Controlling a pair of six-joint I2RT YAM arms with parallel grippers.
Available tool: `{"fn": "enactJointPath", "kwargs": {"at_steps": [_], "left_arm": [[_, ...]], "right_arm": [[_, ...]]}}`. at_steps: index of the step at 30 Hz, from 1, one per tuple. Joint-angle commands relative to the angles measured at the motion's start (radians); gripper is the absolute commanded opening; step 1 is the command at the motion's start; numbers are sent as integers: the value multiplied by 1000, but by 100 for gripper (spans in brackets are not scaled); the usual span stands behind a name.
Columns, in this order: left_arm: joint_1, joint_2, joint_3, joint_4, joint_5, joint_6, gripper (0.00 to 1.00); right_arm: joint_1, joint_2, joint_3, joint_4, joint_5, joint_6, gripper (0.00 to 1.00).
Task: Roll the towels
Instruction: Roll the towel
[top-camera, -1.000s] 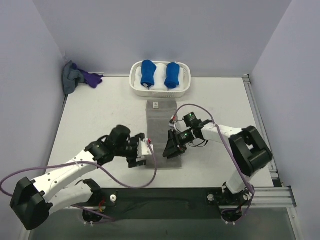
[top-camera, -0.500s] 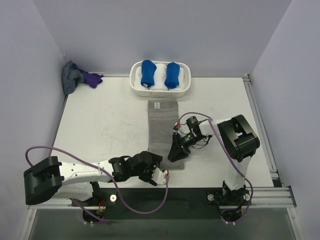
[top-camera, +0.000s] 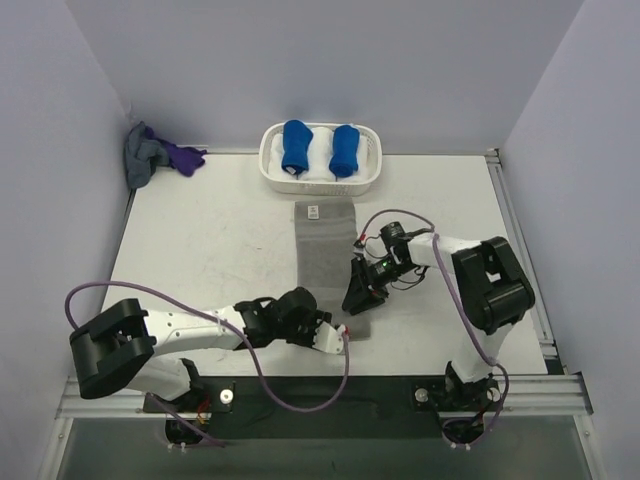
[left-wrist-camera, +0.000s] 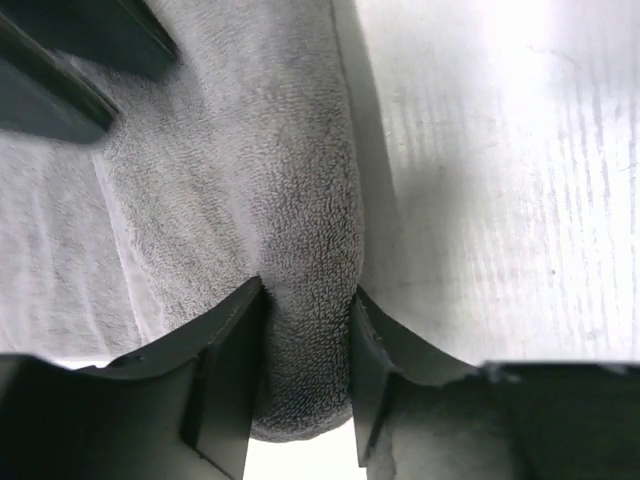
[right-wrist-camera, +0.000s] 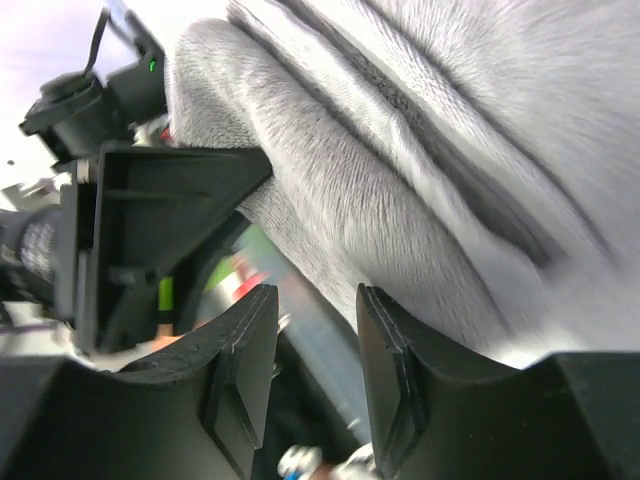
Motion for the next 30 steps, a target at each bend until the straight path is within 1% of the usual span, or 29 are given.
{"fn": "enactJointPath", "kwargs": {"at_steps": [1, 2, 4, 5, 6, 7, 8, 9, 10, 11, 13, 14, 15, 17, 18, 19, 20, 21, 22, 23, 24, 25, 27, 28, 29, 30], "left_arm": [[107, 21, 105, -260, 289, -96, 45], [132, 29, 144, -305, 362, -109, 42], [201, 64, 182, -357, 439, -120, 40], [224, 81, 220, -408, 513, -121, 38], [271, 128, 248, -441, 553, -120, 36], [291, 159, 277, -477, 637, -114, 35], [313, 193, 341, -550, 676, -112, 33], [339, 266, 374, -587, 719, -111, 31], [378, 305, 406, -625, 778, -103, 29], [402, 340, 441, -677, 815, -103, 27], [438, 438, 527, -721, 874, -100, 24], [464, 470, 552, -785, 903, -91, 23], [475, 534, 604, -816, 918, -74, 22], [506, 599, 647, -907, 951, -39, 20], [517, 660, 685, -940, 961, -17, 19], [527, 685, 705, -957, 978, -11, 18], [544, 708, 722, -992, 984, 0, 18], [550, 742, 740, -995, 989, -3, 18], [554, 757, 751, -999, 984, -3, 18], [554, 773, 762, -1018, 983, 0, 18], [555, 800, 773, -1032, 986, 11, 18], [557, 811, 782, -1040, 992, 14, 18], [563, 837, 803, -1066, 994, 23, 18], [564, 845, 810, -1072, 992, 28, 18], [566, 851, 819, -1078, 991, 28, 18], [567, 863, 823, -1086, 991, 32, 18]], "right_arm": [[-68, -138, 61, -124, 155, -120, 38], [-80, -188, 87, -146, 194, -154, 39], [-108, -245, 99, -189, 239, -243, 39], [-132, -304, 104, -203, 262, -274, 40], [-142, -335, 107, -217, 294, -306, 41], [-145, -365, 109, -244, 317, -376, 42], [-149, -424, 105, -258, 336, -406, 43], [-150, -457, 92, -269, 358, -436, 43], [-150, -487, 84, -286, 365, -482, 44], [-146, -545, 76, -292, 372, -501, 45], [-128, -595, 69, -330, 389, -538, 46], [-116, -639, 67, -344, 400, -580, 47], [-69, -659, 64, -355, 417, -599, 47], [8, -720, 43, -379, 504, -669, 49], [92, -743, 26, -379, 542, -694, 50], [135, -762, 11, -375, 600, -711, 52], [165, -791, -14, -367, 624, -720, 58], [230, -803, -22, -344, 674, -716, 71], [254, -797, -29, -336, 678, -714, 85], [268, -791, -23, -333, 682, -723, 95], [287, -781, -20, -324, 704, -728, 98], [330, -768, -19, -295, 727, -743, 98], [387, -744, -40, -258, 803, -812, 97], [415, -741, -54, -197, 832, -835, 95], [473, -727, -68, -165, 855, -857, 92], [501, -719, -91, -134, 910, -883, 91]]}}
